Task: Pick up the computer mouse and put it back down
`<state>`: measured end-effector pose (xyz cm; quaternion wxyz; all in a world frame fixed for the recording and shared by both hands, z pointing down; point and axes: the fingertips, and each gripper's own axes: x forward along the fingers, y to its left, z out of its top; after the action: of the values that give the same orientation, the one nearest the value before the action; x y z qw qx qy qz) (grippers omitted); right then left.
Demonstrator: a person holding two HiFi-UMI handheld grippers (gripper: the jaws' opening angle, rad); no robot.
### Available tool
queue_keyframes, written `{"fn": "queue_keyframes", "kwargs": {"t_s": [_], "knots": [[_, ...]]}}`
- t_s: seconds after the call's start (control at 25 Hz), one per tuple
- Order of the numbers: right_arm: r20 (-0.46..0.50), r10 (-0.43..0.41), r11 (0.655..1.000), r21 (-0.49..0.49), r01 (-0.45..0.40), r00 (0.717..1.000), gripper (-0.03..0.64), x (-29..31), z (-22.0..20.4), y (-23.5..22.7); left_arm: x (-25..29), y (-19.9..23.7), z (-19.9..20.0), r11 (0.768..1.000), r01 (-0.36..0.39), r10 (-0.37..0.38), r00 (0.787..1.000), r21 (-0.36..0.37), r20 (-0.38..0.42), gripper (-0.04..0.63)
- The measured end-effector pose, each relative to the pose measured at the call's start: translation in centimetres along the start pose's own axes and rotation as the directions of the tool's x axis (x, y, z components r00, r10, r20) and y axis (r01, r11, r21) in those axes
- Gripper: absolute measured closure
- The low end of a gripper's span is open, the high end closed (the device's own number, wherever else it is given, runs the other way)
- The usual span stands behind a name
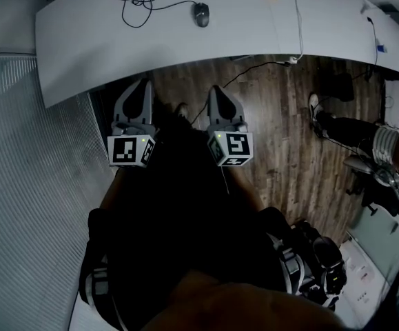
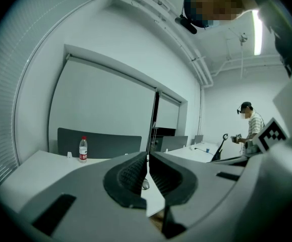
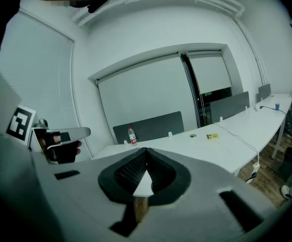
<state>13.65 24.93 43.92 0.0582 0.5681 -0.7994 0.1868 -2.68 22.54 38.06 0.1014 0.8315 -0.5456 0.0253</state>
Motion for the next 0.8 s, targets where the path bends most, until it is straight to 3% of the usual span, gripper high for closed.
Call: {"fn": "queue_keyframes", "kwargs": {"t_s": [0.44,0.8], "knots": [[-0.021,-0.026,1.0,0.0,0.026,0.999,0.617,2.8,0.2,-1.6,4.4,0.2,-0.1,0.999,0.046,-0.046,0.999,-0.003,0.001,0.583],[-0.023,-0.048,0.999,0.001,0.048,0.999,0.617,8.3,1.7,-1.3,8.7,4.1,1.1,0.998,0.066,-0.066,0.998,-0.025,-0.003,0.583]]}}
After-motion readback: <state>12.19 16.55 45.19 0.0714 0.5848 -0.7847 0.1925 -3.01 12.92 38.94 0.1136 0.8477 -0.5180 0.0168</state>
